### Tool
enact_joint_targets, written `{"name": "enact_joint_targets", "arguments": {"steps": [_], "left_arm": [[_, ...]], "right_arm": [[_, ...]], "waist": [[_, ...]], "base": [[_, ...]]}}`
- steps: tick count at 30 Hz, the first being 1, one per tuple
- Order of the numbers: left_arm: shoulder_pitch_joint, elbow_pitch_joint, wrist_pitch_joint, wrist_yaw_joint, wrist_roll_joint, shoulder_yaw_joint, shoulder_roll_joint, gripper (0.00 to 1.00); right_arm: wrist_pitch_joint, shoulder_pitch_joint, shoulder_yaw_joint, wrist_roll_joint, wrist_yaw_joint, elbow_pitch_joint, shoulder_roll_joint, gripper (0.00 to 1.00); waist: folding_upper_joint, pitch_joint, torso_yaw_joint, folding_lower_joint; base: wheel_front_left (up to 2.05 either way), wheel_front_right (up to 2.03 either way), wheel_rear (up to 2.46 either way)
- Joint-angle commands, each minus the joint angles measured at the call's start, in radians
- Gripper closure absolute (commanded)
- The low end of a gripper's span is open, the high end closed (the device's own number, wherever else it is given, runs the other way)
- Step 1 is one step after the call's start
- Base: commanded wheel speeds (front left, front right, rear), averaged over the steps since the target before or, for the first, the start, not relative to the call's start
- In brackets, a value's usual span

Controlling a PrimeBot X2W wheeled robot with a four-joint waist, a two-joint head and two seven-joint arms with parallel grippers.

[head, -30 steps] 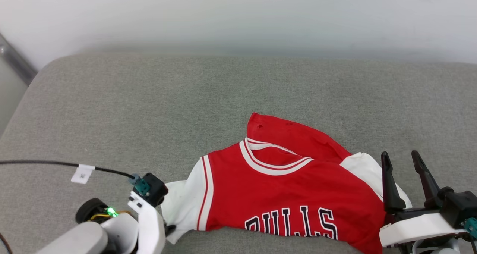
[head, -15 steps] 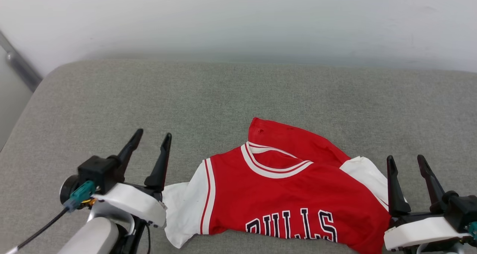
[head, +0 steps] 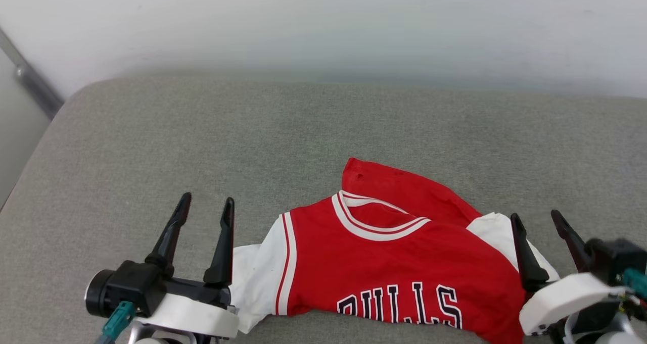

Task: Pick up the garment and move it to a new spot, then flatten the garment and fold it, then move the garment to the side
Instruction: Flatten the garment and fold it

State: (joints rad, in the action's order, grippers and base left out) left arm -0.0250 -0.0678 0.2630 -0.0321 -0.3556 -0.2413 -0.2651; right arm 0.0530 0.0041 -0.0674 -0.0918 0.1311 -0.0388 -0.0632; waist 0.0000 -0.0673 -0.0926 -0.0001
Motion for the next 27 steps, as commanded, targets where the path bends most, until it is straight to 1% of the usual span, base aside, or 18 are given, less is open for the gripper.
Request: {"name": "enact_joint_targets", "arguments": {"steps": [1, 3, 7, 8, 9, 12, 14, 17, 21, 27], "left_arm": [[0.005, 0.006, 0.002, 0.02, 0.024, 0.011, 0.018, 0.0], [-0.004, 0.012, 0.002, 0.039, 0.045, 0.022, 0.035, 0.0], [-0.034, 0.024, 0.002, 0.076, 0.077, 0.042, 0.066, 0.0], [-0.034, 0.024, 0.002, 0.076, 0.077, 0.042, 0.066, 0.0], [-0.04, 0.028, 0.002, 0.084, 0.083, 0.047, 0.074, 0.0], [-0.058, 0.036, 0.002, 0.105, 0.1, 0.06, 0.095, 0.0], [-0.07, 0.043, 0.002, 0.119, 0.106, 0.067, 0.109, 0.0], [-0.084, 0.053, 0.002, 0.133, 0.116, 0.074, 0.126, 0.0], [-0.106, 0.065, 0.003, 0.15, 0.126, 0.08, 0.146, 0.0], [-0.115, 0.071, 0.003, 0.157, 0.134, 0.089, 0.16, 0.0]], "right_arm": [[-0.105, -0.028, 0.008, -0.036, -0.001, 0.026, -0.041, 0.0], [-0.263, -0.055, 0.036, -0.064, -0.001, 0.05, -0.109, 0.0], [-0.611, -0.136, 0.077, -0.172, -0.001, 0.077, -0.236, 0.0], [-0.611, -0.136, 0.077, -0.172, -0.001, 0.077, -0.236, 0.0], [-0.693, -0.158, 0.091, -0.203, -0.001, 0.085, -0.266, 0.0], [-0.915, -0.228, 0.101, -0.285, -0.001, 0.087, -0.322, 0.0], [-1.032, -0.268, 0.109, -0.308, -0.001, 0.082, -0.358, 0.0], [-1.147, -0.318, 0.122, -0.331, -0.001, 0.062, -0.384, 0.0], [-1.233, -0.365, 0.128, -0.327, -0.001, 0.013, -0.407, 0.0], [-1.25, -0.361, 0.135, -0.326, -0.001, -0.022, -0.406, 0.0]], "waist": [[0.0, -0.015, -0.011, 0.0001], [0.0, -0.034, -0.019, 0.0001], [0.0, -0.078, -0.041, 0.0001], [0.0, -0.078, -0.041, 0.0001], [0.0, -0.09, -0.047, 0.0001], [0.0, -0.12, -0.068, 0.0001], [0.0, -0.138, -0.083, 0.0001], [0.0, -0.161, -0.105, 0.0001], [0.0, -0.194, -0.138, 0.0001], [0.0, -0.212, -0.159, 0.0001]], "base": [[0.0, 0.0, 0.0], [0.0, 0.0, 0.0], [0.0, 0.0, 0.0], [0.0, 0.0, 0.0], [0.0, 0.0, 0.0], [0.0, 0.0, 0.0], [0.0, 0.0, 0.0], [0.0, 0.0, 0.0], [0.0, 0.0, 0.0], [0.0, 0.0, 0.0]]}}
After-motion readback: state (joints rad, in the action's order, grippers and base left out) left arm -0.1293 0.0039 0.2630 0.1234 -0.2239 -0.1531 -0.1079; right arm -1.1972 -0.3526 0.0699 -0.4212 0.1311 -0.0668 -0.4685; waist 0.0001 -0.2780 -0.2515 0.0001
